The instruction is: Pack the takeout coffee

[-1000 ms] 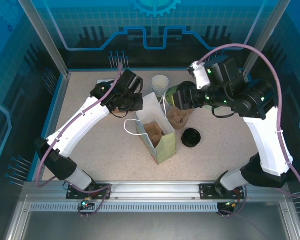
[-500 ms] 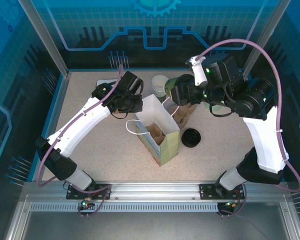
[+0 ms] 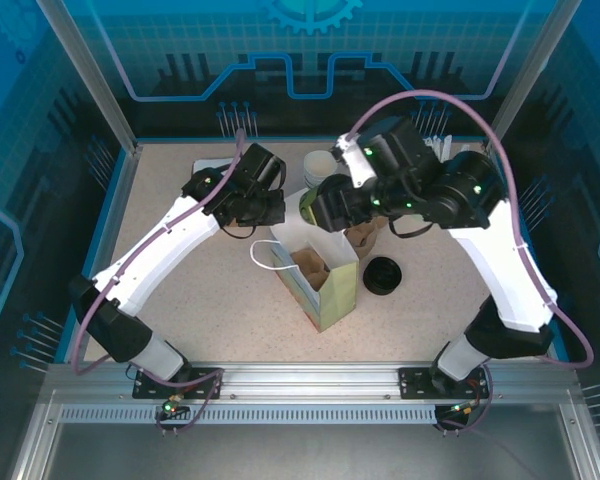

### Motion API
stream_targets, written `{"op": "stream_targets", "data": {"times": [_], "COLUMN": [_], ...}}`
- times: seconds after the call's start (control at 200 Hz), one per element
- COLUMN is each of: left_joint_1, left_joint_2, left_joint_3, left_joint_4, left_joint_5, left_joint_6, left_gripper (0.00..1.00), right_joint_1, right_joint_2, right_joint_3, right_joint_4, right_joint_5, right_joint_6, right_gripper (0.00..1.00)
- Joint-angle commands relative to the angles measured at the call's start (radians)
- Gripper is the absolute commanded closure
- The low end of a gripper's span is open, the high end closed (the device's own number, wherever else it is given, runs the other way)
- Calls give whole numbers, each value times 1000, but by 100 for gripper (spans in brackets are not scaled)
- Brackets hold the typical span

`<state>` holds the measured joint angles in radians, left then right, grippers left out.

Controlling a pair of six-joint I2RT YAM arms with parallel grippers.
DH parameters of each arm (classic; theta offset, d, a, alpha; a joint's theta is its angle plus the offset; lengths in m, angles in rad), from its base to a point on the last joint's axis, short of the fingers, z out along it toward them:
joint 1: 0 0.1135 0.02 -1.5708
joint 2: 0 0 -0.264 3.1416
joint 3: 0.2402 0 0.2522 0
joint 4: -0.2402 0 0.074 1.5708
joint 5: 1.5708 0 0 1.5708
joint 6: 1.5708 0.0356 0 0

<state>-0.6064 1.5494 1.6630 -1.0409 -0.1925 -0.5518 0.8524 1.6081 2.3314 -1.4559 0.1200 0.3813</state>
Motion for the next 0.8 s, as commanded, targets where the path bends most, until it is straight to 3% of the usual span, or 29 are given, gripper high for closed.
{"op": "stream_targets", "data": {"times": [0.0,0.325,0.795], "left_joint_1": [7,5,6], "left_joint_2": [-35,-58,-72], "left_joint_3": [-19,-39,-57], "left_joint_4": [12,24,28], "left_joint_5": [27,39,51], "left_joint_6": [-25,-37,-44], "left_gripper": [90,91,91], "right_joint_1": [24,81,91], "right_joint_2": [29,119,141], "right_joint_3": [-19,-58,-236], "right_joint_4": [-23,-75,9], "right_joint_5": [-42,-77,-135], "right_joint_6": [34,58,67], "right_gripper": [27,26,25]}}
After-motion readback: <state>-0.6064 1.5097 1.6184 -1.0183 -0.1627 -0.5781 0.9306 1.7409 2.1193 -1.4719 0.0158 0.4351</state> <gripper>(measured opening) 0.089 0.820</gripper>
